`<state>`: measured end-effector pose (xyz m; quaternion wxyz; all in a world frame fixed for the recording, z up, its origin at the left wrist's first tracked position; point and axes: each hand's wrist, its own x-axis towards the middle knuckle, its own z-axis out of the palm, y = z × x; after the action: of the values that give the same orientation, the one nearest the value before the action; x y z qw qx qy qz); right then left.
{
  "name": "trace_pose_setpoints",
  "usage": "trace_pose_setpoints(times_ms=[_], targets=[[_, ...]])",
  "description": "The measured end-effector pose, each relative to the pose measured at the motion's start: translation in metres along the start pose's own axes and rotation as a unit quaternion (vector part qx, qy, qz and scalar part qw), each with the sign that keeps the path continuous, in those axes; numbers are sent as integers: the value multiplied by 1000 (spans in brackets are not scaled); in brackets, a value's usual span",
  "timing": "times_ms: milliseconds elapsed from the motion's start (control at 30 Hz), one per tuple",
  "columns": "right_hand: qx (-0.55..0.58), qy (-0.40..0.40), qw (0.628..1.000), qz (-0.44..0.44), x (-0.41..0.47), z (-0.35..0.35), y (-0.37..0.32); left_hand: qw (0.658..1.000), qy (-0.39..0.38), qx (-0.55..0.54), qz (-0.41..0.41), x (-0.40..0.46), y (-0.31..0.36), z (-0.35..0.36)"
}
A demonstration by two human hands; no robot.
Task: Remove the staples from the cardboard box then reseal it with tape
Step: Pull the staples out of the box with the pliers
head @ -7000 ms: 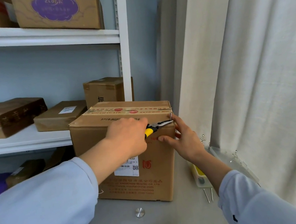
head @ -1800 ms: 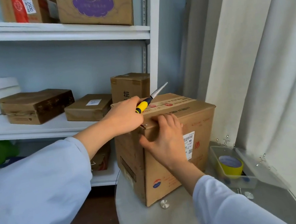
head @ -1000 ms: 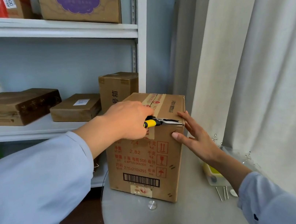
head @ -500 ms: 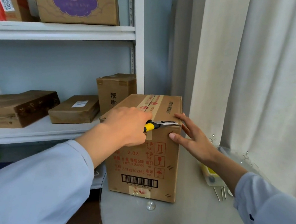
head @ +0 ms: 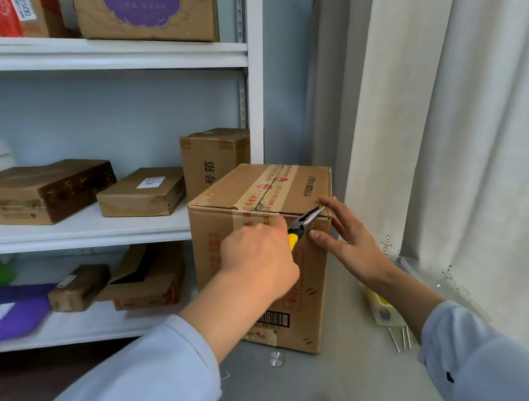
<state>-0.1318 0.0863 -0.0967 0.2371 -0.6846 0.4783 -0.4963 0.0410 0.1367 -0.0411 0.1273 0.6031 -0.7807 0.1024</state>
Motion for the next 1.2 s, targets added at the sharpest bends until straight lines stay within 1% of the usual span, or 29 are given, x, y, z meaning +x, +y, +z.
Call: trace_pose_setpoints(times_ms=[67,200,333,400,567,733,933,1067,1200], targets=[[-8,-6,1000,2,1,0,-1,1000,-1,2,4,0,-3,-1],[-22,-16,1000,5,3,-3,1,998,-1,59,27,10,-14,-17],[-19,-15,1000,7,3,-2,4,994,-55,76,58,22,-21,-30],[-18,-14,1000,7,4,-2,5,992,-63,77,77,28,-24,-32],[-9,-16,1000,3,3,-2,7,990,-50,85,99,31,-28,-30],[3,-13,1000,2,3,-1,7,996,-28,53,66,21,-19,-25],[8,-10,1000,8,1,-1,3,998,8,54,27,4,-4,-10],[5,-11,1000,12,1,-1,0,996,-12,73,42,10,-7,-15],[-4,-18,1000,11,1,-2,2,987,9,130,94,25,-19,-32]])
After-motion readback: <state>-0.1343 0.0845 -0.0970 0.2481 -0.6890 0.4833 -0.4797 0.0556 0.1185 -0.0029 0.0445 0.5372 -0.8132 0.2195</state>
